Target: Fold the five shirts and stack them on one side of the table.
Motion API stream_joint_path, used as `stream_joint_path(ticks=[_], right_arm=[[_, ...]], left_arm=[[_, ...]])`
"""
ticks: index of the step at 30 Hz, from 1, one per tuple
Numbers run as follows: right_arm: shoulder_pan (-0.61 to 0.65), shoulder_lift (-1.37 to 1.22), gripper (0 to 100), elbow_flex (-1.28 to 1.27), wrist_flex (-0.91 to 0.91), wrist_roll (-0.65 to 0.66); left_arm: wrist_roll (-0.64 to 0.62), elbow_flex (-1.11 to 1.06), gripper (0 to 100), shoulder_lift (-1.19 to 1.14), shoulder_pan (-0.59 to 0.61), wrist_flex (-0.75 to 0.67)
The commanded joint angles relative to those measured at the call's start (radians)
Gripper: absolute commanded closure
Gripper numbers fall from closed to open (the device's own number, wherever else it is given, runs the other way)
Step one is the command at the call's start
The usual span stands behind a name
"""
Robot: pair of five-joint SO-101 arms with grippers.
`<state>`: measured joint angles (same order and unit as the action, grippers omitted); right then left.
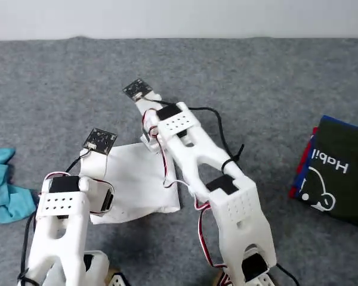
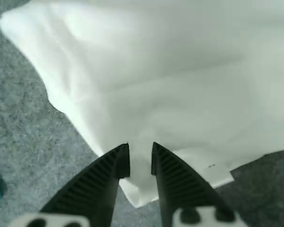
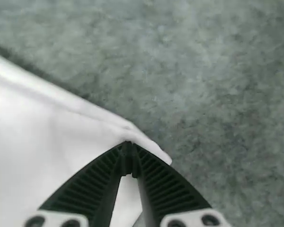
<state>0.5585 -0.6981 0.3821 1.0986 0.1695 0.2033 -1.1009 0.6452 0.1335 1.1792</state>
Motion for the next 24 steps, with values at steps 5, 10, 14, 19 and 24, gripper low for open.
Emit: stream_joint_path(ticks=[5, 10, 14, 19, 24], right_arm=[[-0.050, -0.012, 99.0, 0.157, 0.061, 0.009], [-0.021, -0.013, 99.0, 0.310, 0.229, 0.009], [0.005, -0.013, 99.0, 0.425, 0.354, 0.009], [0.044, -0.013, 99.0, 0.545, 0.535, 0.006], [0.051, -0.013, 99.0, 0.601, 0.659, 0.000]], left_arm=[[0.003, 0.002, 91, 0.020, 0.002, -0.017], [0.005, 0.002, 91, 0.020, 0.003, -0.015], [0.000, 0.035, 91, 0.029, 0.005, 0.000], [-0.003, 0.176, 92, 0.029, 0.006, 0.112], [-0.003, 0.323, 92, 0.029, 0.121, 0.140]])
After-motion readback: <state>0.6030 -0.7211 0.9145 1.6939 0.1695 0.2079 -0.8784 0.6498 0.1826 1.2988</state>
